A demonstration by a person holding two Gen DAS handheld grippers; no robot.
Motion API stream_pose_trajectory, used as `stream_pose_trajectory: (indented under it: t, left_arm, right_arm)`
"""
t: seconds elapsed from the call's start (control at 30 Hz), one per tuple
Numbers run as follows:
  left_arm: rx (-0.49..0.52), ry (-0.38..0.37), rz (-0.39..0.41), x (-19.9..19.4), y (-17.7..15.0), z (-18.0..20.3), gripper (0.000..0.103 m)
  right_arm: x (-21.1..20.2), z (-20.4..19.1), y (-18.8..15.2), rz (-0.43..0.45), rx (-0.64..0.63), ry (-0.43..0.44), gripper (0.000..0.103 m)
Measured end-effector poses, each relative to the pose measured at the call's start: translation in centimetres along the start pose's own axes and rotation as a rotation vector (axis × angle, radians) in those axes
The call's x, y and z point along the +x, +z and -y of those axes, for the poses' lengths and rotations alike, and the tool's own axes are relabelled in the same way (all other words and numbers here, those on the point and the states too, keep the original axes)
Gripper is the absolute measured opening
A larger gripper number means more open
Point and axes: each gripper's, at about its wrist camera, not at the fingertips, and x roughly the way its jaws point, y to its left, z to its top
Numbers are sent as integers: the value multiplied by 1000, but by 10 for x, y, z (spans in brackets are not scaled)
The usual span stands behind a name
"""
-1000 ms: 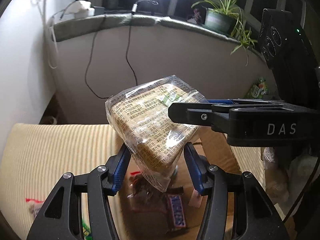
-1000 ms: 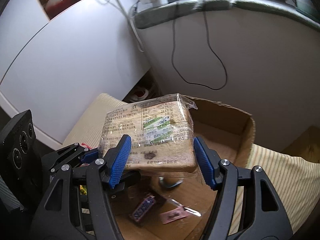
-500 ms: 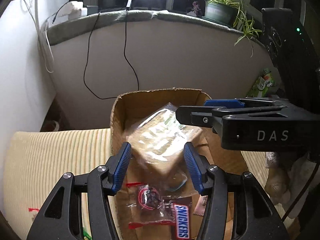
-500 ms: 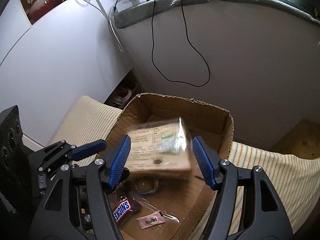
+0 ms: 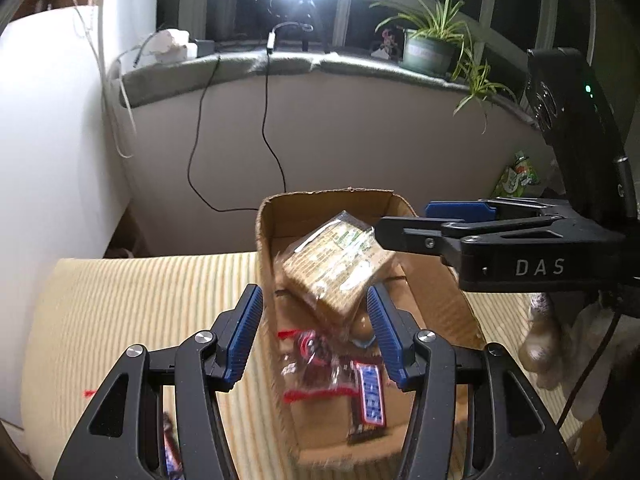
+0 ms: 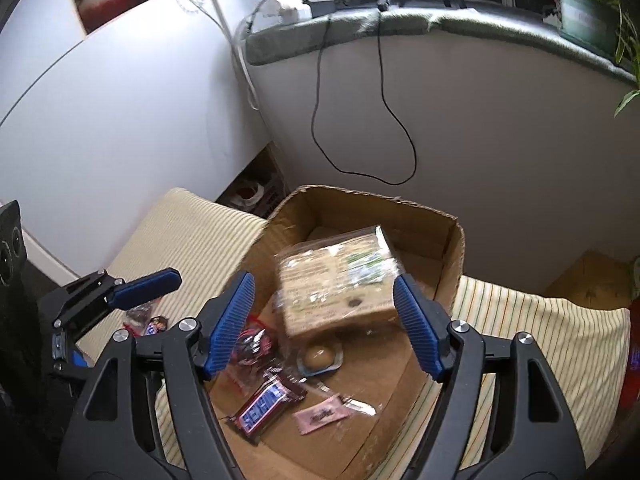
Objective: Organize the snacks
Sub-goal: 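Carry the bread loaf over the cardboard box and open the left tool, then move both tools back toward the snack pile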
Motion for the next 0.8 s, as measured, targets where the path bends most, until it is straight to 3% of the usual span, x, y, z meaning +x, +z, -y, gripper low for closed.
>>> stream_pose_trajectory:
  t: [0.17,0.3,0.57,0.8]
  left_arm:
    - [1,7,24,-32,-23,-17,54]
    - [-58,24,43,-60,-44,-44,54]
    - [-177,98,67,-105,-89,-103,54]
    - [-261,121,21,-114,-132,-132,54]
  right_arm:
    - [-24,-24,-17,81,-49,-6,88]
    - [-40,-42,-34,147,-65,41,93]
    - [-50,-79,-62,136,-94,118,95]
    - [-48,-113,-88,113,-124,221,95]
